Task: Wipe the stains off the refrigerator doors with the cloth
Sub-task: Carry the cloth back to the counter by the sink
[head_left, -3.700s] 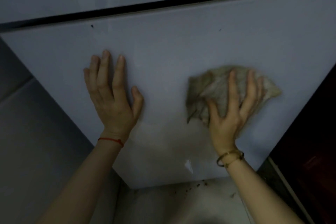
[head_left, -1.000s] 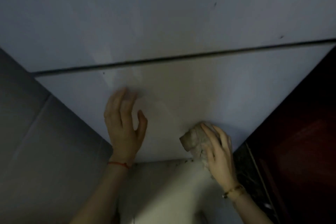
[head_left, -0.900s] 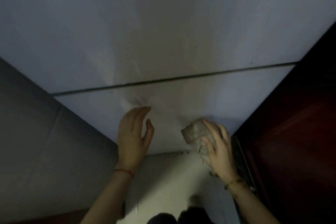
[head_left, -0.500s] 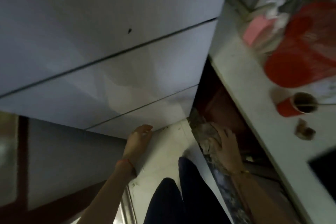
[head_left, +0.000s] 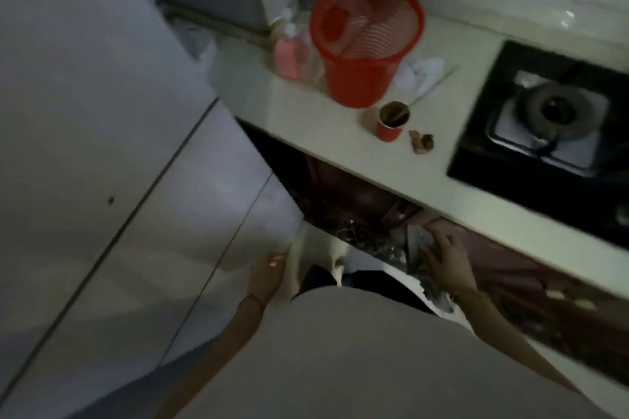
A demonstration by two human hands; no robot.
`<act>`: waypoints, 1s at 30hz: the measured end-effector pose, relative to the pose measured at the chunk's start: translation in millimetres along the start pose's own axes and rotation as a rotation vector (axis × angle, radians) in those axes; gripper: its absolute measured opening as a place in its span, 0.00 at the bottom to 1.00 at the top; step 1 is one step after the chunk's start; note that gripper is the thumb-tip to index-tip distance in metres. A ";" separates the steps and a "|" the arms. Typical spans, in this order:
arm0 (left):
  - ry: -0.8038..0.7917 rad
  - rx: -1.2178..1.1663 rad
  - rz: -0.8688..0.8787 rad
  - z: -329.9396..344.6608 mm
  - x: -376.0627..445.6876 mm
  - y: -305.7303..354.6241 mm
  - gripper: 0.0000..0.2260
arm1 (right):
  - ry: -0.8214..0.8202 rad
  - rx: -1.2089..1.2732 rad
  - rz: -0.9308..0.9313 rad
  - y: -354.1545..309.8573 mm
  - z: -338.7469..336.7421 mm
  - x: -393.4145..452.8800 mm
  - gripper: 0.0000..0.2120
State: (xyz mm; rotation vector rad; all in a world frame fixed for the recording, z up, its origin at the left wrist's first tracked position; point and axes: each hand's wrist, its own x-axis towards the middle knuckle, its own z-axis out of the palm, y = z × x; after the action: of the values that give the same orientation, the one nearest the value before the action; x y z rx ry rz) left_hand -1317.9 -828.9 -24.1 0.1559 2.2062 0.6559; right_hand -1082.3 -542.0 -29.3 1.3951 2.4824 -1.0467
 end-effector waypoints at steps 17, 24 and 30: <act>-0.592 0.835 0.305 65.9 55.1 94.6 0.09 | 0.430 0.624 1.288 21.7 193.6 -317.2 0.19; -0.699 1.068 0.517 206.1 -4.4 161.4 0.13 | 0.492 0.896 1.539 31.9 228.4 -378.6 0.21; -0.777 1.130 0.664 333.0 -94.2 194.4 0.13 | 0.619 1.071 1.663 113.6 195.0 -435.3 0.23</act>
State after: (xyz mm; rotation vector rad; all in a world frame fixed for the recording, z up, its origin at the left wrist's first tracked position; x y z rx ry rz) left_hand -1028.6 -557.6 -40.9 1.4724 1.4670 -0.3865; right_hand -788.2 -933.1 -59.2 3.1680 -0.1399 -1.3347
